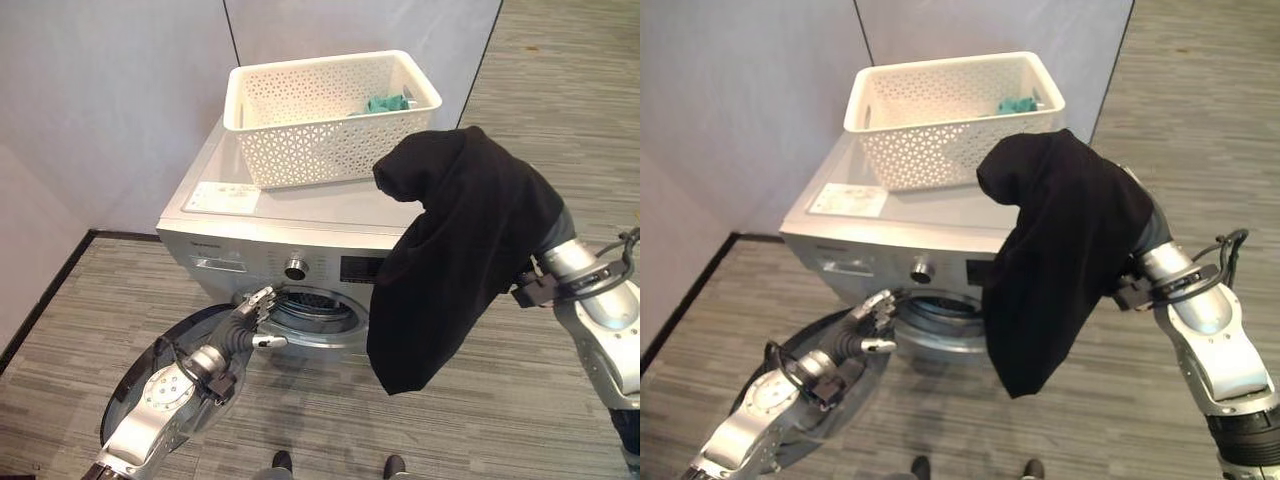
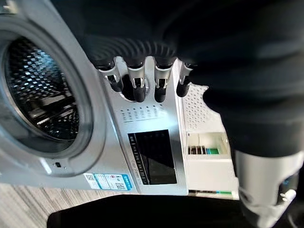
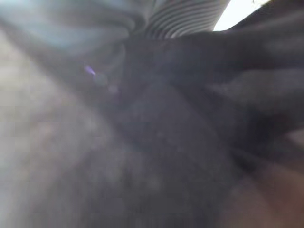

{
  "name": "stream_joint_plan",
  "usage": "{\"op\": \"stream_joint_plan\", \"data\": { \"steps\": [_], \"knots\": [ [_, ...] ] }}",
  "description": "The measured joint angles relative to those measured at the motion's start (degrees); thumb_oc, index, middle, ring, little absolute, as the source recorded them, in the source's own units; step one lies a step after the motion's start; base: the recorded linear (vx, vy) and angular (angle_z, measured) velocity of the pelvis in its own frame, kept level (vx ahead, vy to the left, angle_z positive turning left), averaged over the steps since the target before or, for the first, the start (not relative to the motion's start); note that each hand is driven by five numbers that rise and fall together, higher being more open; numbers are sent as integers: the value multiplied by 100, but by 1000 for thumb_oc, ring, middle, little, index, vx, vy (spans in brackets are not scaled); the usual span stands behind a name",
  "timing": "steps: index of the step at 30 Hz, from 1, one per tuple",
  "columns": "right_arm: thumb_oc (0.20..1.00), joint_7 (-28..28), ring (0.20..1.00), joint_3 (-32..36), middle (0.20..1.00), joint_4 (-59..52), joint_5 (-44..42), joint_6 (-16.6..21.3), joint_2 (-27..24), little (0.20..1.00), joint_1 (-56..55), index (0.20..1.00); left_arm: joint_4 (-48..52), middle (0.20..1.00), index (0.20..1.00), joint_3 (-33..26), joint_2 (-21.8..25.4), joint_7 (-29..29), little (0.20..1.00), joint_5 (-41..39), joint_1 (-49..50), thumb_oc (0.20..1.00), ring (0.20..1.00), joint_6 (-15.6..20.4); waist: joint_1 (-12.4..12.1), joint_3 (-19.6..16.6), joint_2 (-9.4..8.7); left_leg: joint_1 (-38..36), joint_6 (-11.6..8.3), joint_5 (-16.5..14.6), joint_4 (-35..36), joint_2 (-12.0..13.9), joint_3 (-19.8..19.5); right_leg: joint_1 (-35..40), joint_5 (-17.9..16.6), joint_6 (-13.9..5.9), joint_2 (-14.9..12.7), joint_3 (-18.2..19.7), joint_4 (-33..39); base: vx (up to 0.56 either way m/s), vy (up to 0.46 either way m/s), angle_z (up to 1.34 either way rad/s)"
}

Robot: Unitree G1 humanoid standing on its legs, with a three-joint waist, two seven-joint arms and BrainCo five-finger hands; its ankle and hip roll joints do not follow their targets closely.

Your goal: Grab the laundry basket,head to the washer,open it,put in the laundry and shut it.

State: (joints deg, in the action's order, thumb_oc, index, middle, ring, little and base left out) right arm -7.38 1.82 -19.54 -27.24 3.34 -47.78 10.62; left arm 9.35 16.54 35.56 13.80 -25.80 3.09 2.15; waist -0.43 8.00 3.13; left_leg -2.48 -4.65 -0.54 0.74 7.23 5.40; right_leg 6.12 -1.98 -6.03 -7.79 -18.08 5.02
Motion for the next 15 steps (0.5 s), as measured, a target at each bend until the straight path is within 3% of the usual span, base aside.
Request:
{"op": "stream_joint_plan", "data": {
  "steps": [4, 7, 12, 15],
  "knots": [
    [200, 94, 200, -136, 200, 52, 45, -143, 12, 200, 187, 200, -6, 1000, 1000, 599, -66, 26, 1000, 321, -958, 1000, 1000, -76, 20, 32, 55, 67, 11, 13, -19, -30, -84, 6, -2, -3, -23, -117, -1, -29, -3, 13],
    [200, 124, 200, -217, 200, 130, 107, -153, 15, 200, 325, 200, -728, 1000, 1000, 1330, -424, 65, 1000, 626, -1795, 1000, 1000, -144, 137, 50, 116, 67, 9, 34, -28, -70, -211, 116, 32, -44, -50, -249, -1, -15, -11, 21],
    [200, 244, 200, -311, 200, 175, 117, -171, 108, 200, 395, 200, -1319, 1000, 1000, 2010, -1092, 106, 1000, 665, -2018, 1000, 1000, -322, 320, 51, 135, 49, -13, 52, -24, -76, -207, 163, 70, -40, -52, -293, -1, 12, 3, 6],
    [200, 262, 200, -410, 200, 246, 129, -193, 181, 200, 511, 200, -1329, 1000, 1000, 2112, -1216, 114, 1000, 652, -2066, 1000, 1000, -424, 371, 56, 146, 51, -17, 56, -21, -76, -205, 166, 77, -39, -50, -304, -1, 3, 3, 1]
  ]
}}
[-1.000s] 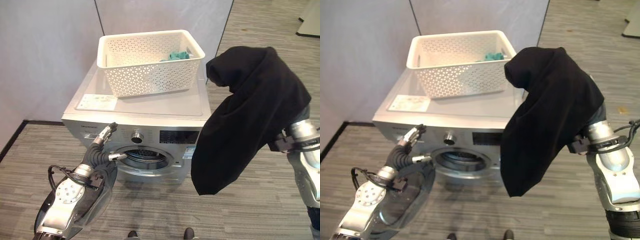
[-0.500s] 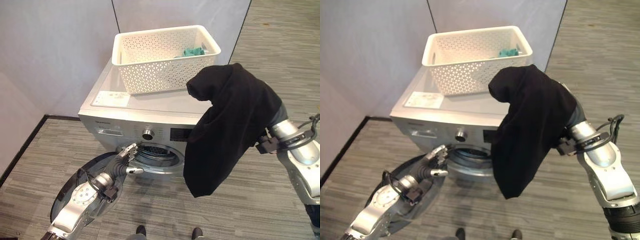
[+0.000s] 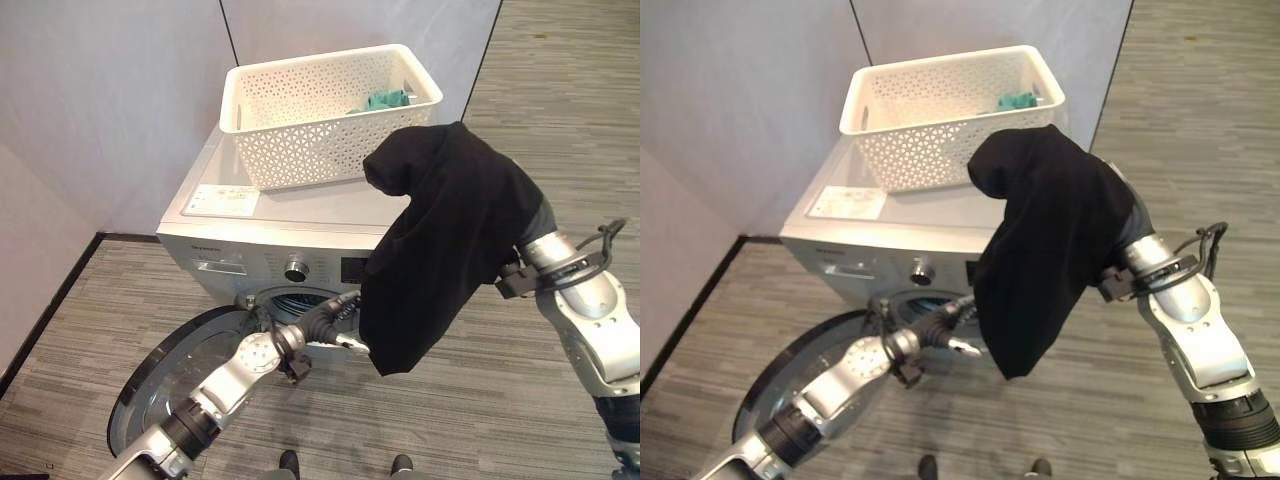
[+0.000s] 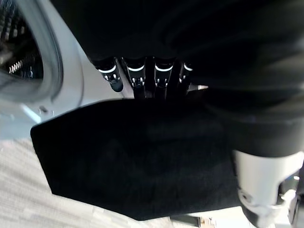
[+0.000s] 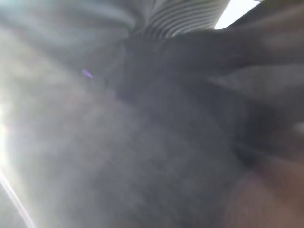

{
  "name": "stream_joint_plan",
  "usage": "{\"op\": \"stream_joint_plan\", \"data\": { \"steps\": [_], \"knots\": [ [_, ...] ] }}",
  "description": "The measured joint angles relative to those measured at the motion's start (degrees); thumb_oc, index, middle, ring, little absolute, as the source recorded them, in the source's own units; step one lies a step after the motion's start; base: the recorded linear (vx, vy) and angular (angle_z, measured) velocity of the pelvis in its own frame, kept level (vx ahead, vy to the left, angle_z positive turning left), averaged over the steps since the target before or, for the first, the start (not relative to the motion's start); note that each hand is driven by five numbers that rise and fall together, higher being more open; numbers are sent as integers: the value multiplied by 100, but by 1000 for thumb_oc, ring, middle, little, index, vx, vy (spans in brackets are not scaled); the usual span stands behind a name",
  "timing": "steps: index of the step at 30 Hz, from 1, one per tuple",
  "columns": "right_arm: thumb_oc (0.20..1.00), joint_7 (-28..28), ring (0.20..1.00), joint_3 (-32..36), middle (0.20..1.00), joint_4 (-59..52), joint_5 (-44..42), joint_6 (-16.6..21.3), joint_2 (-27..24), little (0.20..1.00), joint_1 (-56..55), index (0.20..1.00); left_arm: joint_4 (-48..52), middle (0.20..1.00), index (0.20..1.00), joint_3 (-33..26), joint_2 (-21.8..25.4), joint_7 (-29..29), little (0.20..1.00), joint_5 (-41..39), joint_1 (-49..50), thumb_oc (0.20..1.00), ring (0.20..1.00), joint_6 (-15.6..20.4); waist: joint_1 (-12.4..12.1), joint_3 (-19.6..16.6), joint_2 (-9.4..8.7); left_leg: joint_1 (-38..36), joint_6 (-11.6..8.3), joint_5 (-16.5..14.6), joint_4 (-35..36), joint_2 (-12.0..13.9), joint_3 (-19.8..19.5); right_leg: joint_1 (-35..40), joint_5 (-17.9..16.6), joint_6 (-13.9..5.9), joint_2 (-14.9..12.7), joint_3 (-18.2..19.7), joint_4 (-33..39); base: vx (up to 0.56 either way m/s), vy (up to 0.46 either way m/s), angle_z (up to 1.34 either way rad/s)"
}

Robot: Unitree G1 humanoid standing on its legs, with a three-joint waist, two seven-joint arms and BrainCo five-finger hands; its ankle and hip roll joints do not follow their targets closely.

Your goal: Grab the laundry basket,head to the washer,open it,put in the laundry and shut it.

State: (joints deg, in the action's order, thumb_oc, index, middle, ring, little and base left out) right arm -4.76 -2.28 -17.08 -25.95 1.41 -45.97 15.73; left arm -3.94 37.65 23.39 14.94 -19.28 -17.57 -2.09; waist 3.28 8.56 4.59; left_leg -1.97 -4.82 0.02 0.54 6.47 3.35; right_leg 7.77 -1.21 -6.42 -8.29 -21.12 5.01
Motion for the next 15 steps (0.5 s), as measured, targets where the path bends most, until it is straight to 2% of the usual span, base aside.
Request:
{"op": "stream_joint_plan", "data": {
  "steps": [7, 15],
  "knots": [
    [200, 225, 200, -180, 200, 238, 222, -12, 151, 200, 332, 200, -86, 1000, 1000, 3, -273, -121, 1000, 4, -393, 1000, 1000, -70, 30, 2, 7, 13, -10, 6, 2, -10, -28, 15, 8, -7, -5, -51, 0, -5, -2, 4],
    [200, 213, 200, -315, 200, 312, 200, -15, 240, 200, 326, 200, -58, 1000, 1000, 130, -370, -359, 1000, 472, -1067, 1000, 1000, 213, 50, 3, 6, 30, -44, 68, 76, -19, -126, 40, 12, -8, 0, -176, -1, 3, -2, 7]
  ]
}}
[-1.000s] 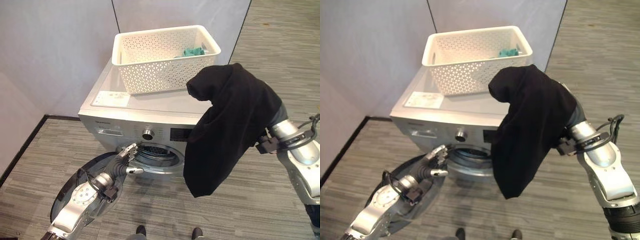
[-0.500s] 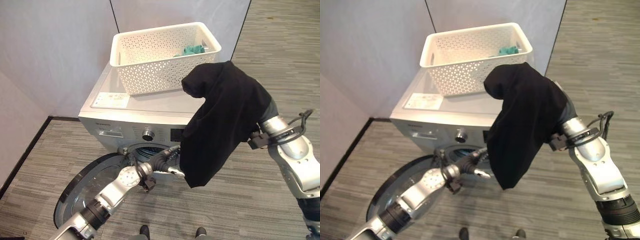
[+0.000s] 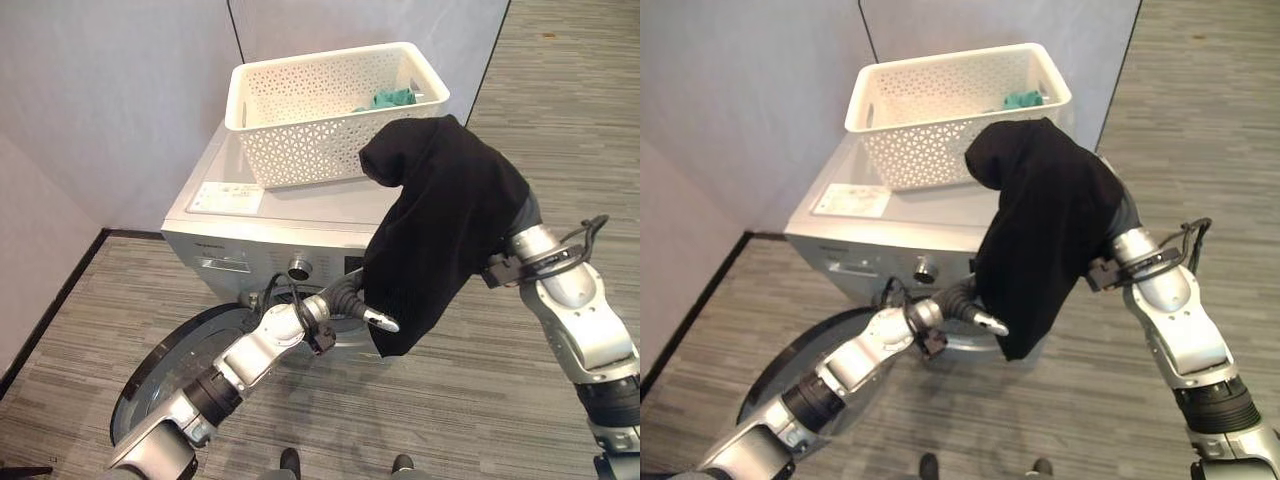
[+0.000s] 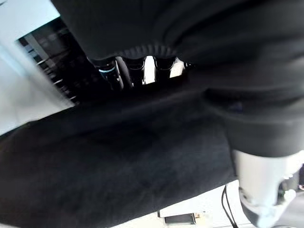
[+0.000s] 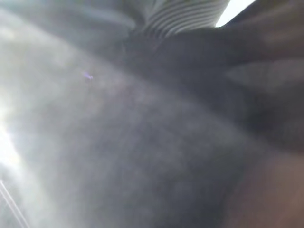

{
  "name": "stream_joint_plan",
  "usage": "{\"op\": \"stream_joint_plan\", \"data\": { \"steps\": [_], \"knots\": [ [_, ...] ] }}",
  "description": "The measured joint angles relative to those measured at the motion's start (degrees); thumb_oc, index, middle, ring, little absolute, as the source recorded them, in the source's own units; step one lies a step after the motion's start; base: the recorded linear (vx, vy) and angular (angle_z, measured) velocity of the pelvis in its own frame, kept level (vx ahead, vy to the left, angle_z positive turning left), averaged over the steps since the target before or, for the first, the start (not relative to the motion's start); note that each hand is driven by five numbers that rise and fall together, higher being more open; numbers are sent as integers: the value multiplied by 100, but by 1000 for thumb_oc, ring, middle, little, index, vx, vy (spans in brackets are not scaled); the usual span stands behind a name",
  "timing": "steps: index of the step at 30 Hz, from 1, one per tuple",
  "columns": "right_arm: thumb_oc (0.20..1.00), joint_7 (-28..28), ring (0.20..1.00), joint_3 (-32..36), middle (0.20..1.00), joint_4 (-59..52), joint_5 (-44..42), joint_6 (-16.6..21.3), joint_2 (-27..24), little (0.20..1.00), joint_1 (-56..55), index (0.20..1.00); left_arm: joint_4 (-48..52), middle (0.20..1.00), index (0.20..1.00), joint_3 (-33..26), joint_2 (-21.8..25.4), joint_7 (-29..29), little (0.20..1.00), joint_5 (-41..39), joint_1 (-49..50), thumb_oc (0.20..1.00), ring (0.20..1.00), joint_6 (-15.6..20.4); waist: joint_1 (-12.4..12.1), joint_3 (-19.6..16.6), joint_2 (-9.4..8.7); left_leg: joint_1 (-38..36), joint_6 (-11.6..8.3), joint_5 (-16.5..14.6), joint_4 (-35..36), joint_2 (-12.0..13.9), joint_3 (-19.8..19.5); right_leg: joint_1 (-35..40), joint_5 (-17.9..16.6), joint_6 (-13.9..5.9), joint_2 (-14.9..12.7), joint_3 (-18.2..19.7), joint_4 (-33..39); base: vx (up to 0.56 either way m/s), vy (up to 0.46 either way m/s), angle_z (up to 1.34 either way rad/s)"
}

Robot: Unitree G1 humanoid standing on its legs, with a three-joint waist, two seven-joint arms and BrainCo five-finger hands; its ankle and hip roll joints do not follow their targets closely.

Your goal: Grab the laundry basket,head to the washer,open it,put in the laundry and shut it.

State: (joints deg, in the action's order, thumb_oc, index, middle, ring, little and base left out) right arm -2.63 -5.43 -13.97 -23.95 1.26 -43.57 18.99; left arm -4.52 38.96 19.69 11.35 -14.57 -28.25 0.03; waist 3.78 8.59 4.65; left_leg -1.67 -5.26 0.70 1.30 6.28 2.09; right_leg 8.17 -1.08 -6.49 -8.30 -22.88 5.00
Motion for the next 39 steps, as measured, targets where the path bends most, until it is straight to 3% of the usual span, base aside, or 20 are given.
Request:
{"op": "stream_joint_plan", "data": {
  "steps": [11, 19, 20, 21, 30, 39],
  "knots": [
    [200, -19, 200, -397, 200, -15, -125, -153, 29, 200, -13, 200, -35, 1000, 1000, -22, -79, -376, 1000, -134, 92, 1000, 1000, 35, -20, -1, -3, -6, -17, 91, 130, -4, -7, 5, 0, 0, 0, -106, 0, 5, 8, 4],
    [200, 3, 200, -669, 200, -99, -128, -160, 220, 200, -2, 200, -579, 1000, 1000, -201, -634, -906, 1000, -789, 157, 1000, 1000, 39, 10, -12, -24, -20, -7, 111, 193, -1, 19, -20, -1, 1, -2, -98, -1, 0, 0, 0],
    [200, 5, 200, -695, 200, -99, -129, -160, 221, 200, -1, 200, -578, 332, 332, -209, -633, -923, 332, -792, 121, 332, 332, 39, 12, -12, -24, -21, -7, 110, 193, -2, 19, -20, -1, 1, -3, -98, -1, 0, 0, 0],
    [200, 5, 200, -732, 200, -99, -130, -161, 221, 200, 2, 200, -569, 200, 200, -244, -632, -989, 200, -795, 90, 200, 200, 49, 13, -14, -27, -22, -7, 110, 197, -1, 23, -20, -1, 1, -3, -97, -1, 0, 0, 0],
    [200, 14, 200, -843, 200, -99, -272, -160, 255, 200, 4, 200, -515, 200, 200, -305, -610, -1152, 200, -993, 216, 200, 200, 77, 7, -14, -48, -29, -6, 110, 208, 16, 90, -56, -1, 1, 7, -28, -1, 4, -5, -2],
    [200, -6, 200, -578, 200, -187, -459, -154, 237, 200, -609, 200, -255, 200, 200, -643, -422, -1286, 200, -501, 503, 200, 200, 239, 18, -15, -129, -44, -5, 111, 282, 44, 169, -140, -11, 10, 25, 56, -1, 1, -4, -5]
  ]
}}
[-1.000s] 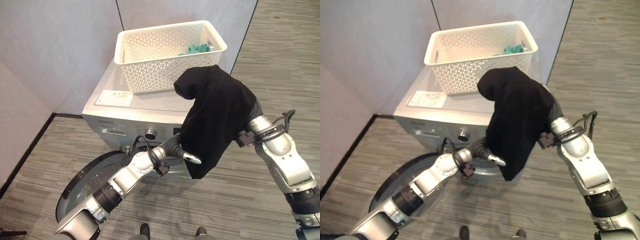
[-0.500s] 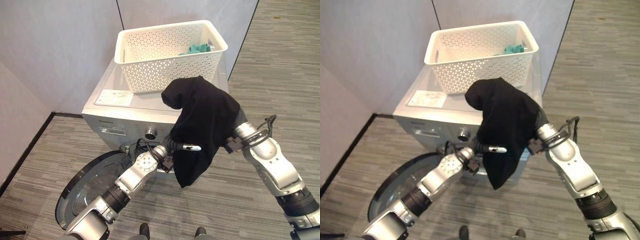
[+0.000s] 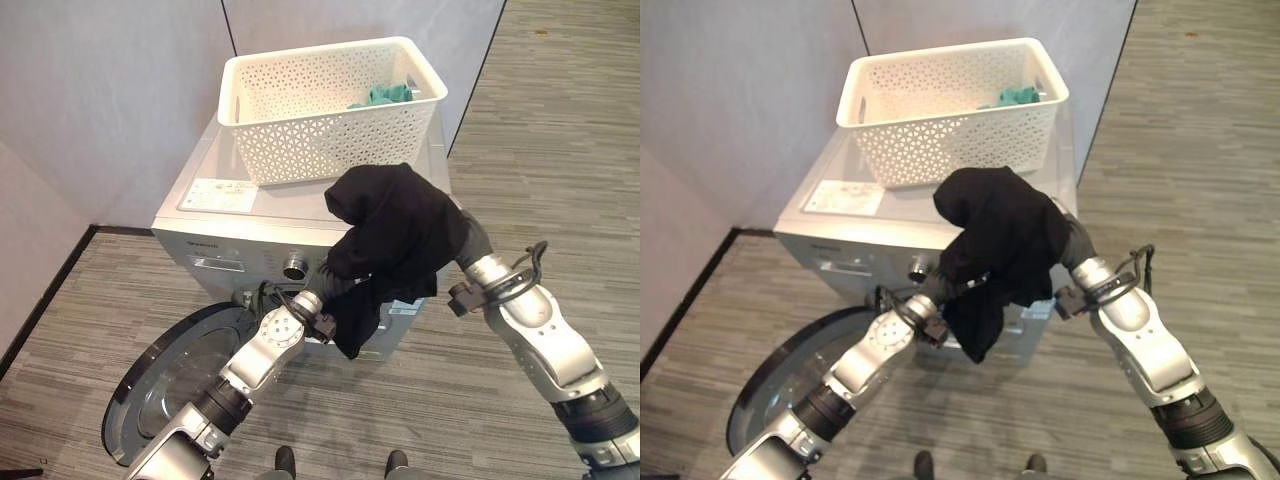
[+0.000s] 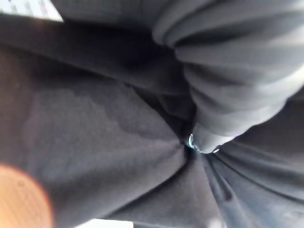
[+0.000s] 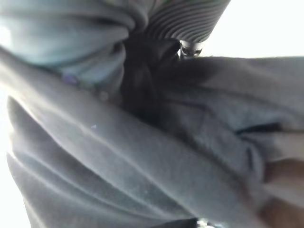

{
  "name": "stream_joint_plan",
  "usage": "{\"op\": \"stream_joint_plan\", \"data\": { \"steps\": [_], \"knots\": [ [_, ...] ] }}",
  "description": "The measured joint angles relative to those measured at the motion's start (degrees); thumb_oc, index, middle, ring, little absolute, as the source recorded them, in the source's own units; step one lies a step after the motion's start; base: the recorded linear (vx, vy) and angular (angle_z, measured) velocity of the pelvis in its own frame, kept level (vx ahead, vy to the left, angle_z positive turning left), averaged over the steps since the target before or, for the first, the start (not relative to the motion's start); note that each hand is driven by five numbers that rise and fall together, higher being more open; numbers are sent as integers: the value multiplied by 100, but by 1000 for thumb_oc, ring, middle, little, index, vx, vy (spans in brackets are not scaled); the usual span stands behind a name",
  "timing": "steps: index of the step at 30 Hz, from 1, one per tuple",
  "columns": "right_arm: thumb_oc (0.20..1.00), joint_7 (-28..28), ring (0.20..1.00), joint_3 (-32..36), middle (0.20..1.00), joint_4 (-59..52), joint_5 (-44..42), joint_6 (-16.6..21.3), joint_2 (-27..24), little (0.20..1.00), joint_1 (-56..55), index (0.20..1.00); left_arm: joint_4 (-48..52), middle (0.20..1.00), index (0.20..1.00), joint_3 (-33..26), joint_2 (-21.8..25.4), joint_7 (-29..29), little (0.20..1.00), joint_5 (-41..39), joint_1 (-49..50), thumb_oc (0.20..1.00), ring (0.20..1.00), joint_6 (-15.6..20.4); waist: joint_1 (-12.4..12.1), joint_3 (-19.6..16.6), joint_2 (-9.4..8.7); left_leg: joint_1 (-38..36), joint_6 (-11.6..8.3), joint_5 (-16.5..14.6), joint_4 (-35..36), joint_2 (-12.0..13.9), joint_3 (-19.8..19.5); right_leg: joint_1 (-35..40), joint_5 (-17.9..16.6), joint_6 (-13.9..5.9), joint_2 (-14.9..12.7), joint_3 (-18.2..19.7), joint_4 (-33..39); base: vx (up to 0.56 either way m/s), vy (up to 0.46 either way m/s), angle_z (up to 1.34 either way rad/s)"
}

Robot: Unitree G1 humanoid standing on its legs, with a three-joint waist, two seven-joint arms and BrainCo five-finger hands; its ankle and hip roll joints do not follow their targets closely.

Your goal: Grab the laundry basket,head to the washer,open it,put in the laundry and shut it.

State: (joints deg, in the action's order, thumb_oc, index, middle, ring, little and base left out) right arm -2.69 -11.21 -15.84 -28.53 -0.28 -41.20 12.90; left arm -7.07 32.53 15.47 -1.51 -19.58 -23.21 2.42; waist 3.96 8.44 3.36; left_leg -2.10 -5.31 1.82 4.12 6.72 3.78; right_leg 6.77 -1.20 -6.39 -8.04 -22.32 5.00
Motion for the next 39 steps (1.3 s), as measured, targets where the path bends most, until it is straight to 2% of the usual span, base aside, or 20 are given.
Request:
{"op": "stream_joint_plan", "data": {
  "steps": [1, 2, 3, 4, 5, 10, 16, 24, 29, 33, 34, 36, 39],
  "knots": [
    [363, -8, 363, 103, 363, -21, -2, 0, -2, 363, -166, 363, 61, 200, 200, -20, 47, 2, 200, 52, 53, 200, 200, 4, 2, 0, -13, -1, 0, 0, 4, -3, 7, -8, 0, 0, -5, 6, 0, 0, 0, 0],
    [442, -6, 442, 125, 442, -26, -1, 0, -3, 442, -220, 442, 113, 200, 200, -38, 72, 1, 200, 64, 94, 200, 200, 5, 14, 5, -23, -3, 0, 0, 7, -8, 15, -12, 0, 0, -9, 14, 0, 8, -11, -5],
    [733, -29, 733, 262, 733, -91, -4, 0, -3, 733, -396, 733, 197, 200, 200, -39, 115, 3, 200, 180, 111, 200, 200, 6, 5, 12, -39, -2, 0, 0, 12, -7, 30, -25, 0, 0, -9, 32, 0, 6, -9, -4],
    [837, -35, 837, 313, 837, -101, -4, 0, -2, 837, -446, 837, 230, 200, 200, -53, 157, 2, 200, 218, 125, 200, 200, 12, 4, 11, -44, -1, 0, 0, 13, -6, 32, -26, 0, 0, -9, 32, 0, 3, -12, -7],
    [1000, -74, 1000, 479, 1000, -157, -3, 5, -4, 1000, -584, 1000, 252, 200, 200, -91, 208, 1, 200, 244, 148, 200, 200, 15, 15, 8, -57, -15, 0, 0, 14, -3, 62, -31, 0, 0, -7, 57, 0, -4, -9, -8],
    [1000, -139, 1000, 1027, 1000, -209, -26, 33, 47, 1000, -1101, 1000, 286, 200, 200, -373, 301, 1, 200, 276, 453, 200, 200, 85, 57, 13, -69, -77, 0, 0, 49, 12, 174, -54, -1, -1, 1, 160, 1, -2, -4, -11],
    [1000, 140, 1000, 1700, 1000, -170, -286, 203, 928, 1000, -1737, 1000, 289, 200, 200, -575, 429, -44, 200, 272, 967, 200, 200, 86, 179, 9, -80, -153, 1, -1, 101, 32, 274, -64, -1, -1, 16, 254, 1, 4, -4, -8],
    [1000, 689, 1000, 2519, 1000, 487, -206, 272, 1731, 1000, -2775, 1000, 345, 200, 200, -1476, 461, -44, 200, 250, 2106, 200, 200, 69, 298, -13, -116, -194, 4, -3, 103, 70, 338, -64, 2, -2, 28, 321, 2, -1, -5, -4],
    [1000, 883, 1000, 2630, 1000, 1285, 480, 153, 1963, 1000, -3329, 1000, 480, 200, 200, -2121, 468, 47, 200, 184, 3090, 200, 200, 66, 301, -35, -151, -266, 50, -35, 106, 88, 488, -80, 4, -5, 40, 462, 3, -4, -29, -11],
    [1000, 852, 1000, 2637, 1000, 2598, 872, 33, 2083, 1000, -3588, 1000, 840, 200, 200, -2586, 503, 247, 200, -26, 4002, 200, 200, 69, 282, -34, -195, -267, 94, -66, 107, 90, 493, -82, 29, -9, 36, 468, 3, -16, -33, -2],
    [1000, 760, 1000, 2596, 1000, 3108, 919, 38, 2083, 1000, -3645, 1000, 857, 200, 200, -2627, 547, 317, 200, -37, 4156, 200, 200, 69, 153, -37, -180, -242, 95, -66, 106, 85, 485, -86, 28, -8, 30, 463, 2, -34, -43, 0],
    [1000, 701, 1000, 2538, 1000, 3707, 981, -16, 2121, 1000, -3635, 1000, 878, 200, 200, -2644, 635, 409, 200, -37, 4243, 200, 200, 67, 85, -42, -208, -214, 121, -83, 107, 85, 481, -103, 34, -17, 30, 460, 3, 0, 0, 0],
    [1000, 611, 1000, 2244, 1000, 5063, 1200, -46, 2164, 1000, -3337, 1000, 950, 200, 200, -2684, 841, 500, 200, -36, 4304, 200, 200, 70, -163, -52, -231, -102, 105, -70, 84, 77, 461, -180, 18, -18, 25, 449, 3, -26, -40, 4]
  ]
}}
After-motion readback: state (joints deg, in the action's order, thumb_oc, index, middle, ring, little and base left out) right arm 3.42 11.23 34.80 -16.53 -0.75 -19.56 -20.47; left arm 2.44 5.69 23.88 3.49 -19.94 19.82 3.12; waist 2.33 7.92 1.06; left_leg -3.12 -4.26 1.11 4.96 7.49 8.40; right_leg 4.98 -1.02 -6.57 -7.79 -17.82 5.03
